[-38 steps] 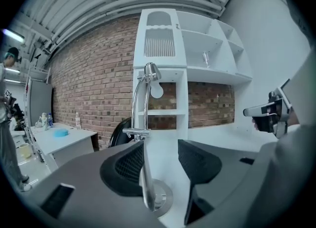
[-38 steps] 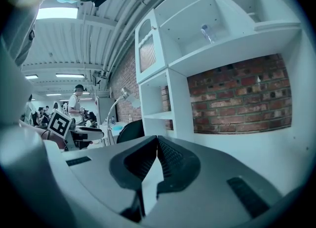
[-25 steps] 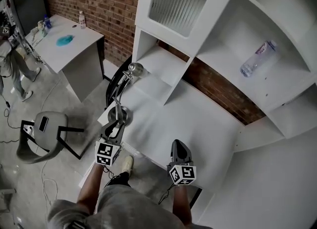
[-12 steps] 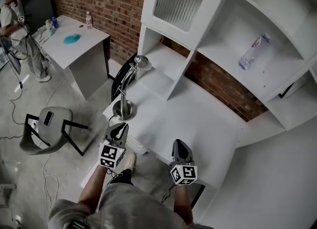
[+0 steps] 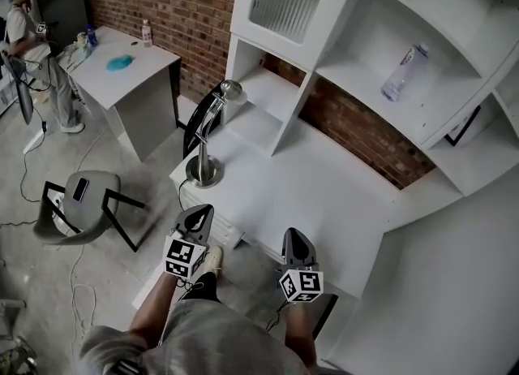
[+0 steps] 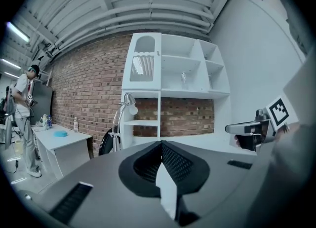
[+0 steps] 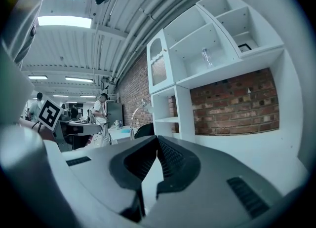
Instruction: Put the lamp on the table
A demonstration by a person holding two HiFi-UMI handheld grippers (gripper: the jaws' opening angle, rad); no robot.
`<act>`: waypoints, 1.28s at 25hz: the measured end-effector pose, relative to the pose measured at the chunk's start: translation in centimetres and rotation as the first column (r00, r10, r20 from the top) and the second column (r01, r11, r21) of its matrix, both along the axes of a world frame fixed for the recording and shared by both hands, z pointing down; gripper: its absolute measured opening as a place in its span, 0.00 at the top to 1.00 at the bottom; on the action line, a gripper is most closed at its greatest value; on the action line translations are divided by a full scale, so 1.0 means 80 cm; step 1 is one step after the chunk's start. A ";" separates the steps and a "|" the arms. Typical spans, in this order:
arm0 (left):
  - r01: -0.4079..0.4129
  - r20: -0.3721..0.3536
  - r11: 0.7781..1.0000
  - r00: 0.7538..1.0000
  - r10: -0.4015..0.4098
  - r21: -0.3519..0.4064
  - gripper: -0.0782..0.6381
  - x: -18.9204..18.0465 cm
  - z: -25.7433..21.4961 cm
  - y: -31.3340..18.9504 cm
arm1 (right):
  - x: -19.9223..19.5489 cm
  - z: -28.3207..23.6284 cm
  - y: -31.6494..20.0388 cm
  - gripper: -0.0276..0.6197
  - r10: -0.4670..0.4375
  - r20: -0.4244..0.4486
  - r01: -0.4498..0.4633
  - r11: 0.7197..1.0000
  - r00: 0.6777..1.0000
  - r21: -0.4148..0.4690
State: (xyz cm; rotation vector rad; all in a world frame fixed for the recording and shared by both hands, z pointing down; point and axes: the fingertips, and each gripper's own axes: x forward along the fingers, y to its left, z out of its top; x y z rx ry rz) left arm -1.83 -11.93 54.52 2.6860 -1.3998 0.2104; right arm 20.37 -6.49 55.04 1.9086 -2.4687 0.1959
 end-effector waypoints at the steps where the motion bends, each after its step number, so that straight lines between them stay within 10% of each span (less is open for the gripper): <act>1: 0.000 -0.003 1.000 1.000 0.000 -0.004 0.89 0.000 0.001 0.007 | 0.000 0.000 0.006 0.92 0.000 0.001 0.000 1.000 1.000 0.001; 32: -0.014 0.023 1.000 1.000 0.015 -0.008 0.89 -0.005 -0.003 0.054 | -0.008 -0.004 0.053 0.92 0.011 -0.021 -0.011 1.000 1.000 0.026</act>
